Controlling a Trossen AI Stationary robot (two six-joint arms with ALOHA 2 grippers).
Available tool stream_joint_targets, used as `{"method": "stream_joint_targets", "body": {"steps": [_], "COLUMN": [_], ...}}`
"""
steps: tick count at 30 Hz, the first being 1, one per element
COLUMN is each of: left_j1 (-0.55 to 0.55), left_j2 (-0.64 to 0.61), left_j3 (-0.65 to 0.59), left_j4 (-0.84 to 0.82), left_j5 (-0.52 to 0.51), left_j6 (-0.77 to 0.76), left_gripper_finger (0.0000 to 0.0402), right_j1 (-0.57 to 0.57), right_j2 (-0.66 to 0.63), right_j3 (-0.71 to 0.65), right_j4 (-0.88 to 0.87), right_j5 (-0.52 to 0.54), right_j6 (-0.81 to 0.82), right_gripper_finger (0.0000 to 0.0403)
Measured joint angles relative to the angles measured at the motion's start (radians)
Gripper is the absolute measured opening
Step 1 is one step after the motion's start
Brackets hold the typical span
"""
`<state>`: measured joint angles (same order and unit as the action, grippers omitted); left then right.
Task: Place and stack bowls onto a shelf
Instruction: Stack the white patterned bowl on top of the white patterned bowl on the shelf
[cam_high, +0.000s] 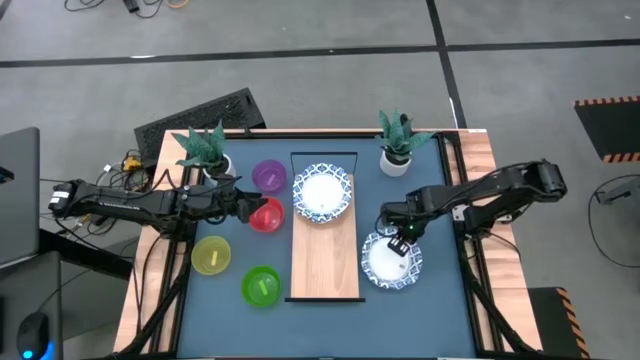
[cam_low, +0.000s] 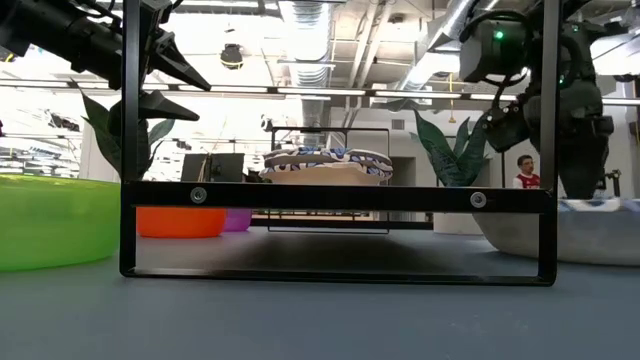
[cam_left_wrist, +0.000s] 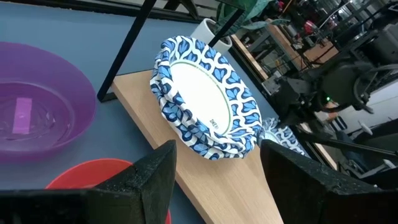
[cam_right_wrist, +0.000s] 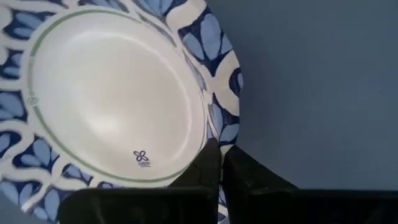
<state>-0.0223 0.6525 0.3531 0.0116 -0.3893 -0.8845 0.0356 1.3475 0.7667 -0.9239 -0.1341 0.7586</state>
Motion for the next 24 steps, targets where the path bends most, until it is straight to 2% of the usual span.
{"method": "stream_joint_targets", "body": {"steps": [6, 14, 20, 24], "left_j1": [0.000, 0.000, 0.000, 0.000], "left_j2": [0.000, 0.000, 0.000, 0.000], "left_j3": [0.000, 0.000, 0.000, 0.000], "left_j4": [0.000, -0.001, -0.001, -0.001], "left_j5": [0.000, 0.000, -0.002, -0.013], "left_j6": [0.000, 0.000, 0.001, 0.001], "left_gripper_finger": [0.0218, 0.0218, 0.0218, 0.0218], "right_j1": [-0.033, -0.100, -0.183, -0.259], "right_j2": [-0.067, -0.156, -0.138, -0.078], "right_j3": [0.085, 0.294, 0.468, 0.547], "right_j4": [-0.116, -0.228, -0.179, -0.080], "right_j5": [0.002, 0.005, 0.086, 0.089], "right_j6": [-0.003, -0.006, -0.047, -0.107], "right_gripper_finger": [0.0023, 0.0023, 0.0023, 0.0023]}}
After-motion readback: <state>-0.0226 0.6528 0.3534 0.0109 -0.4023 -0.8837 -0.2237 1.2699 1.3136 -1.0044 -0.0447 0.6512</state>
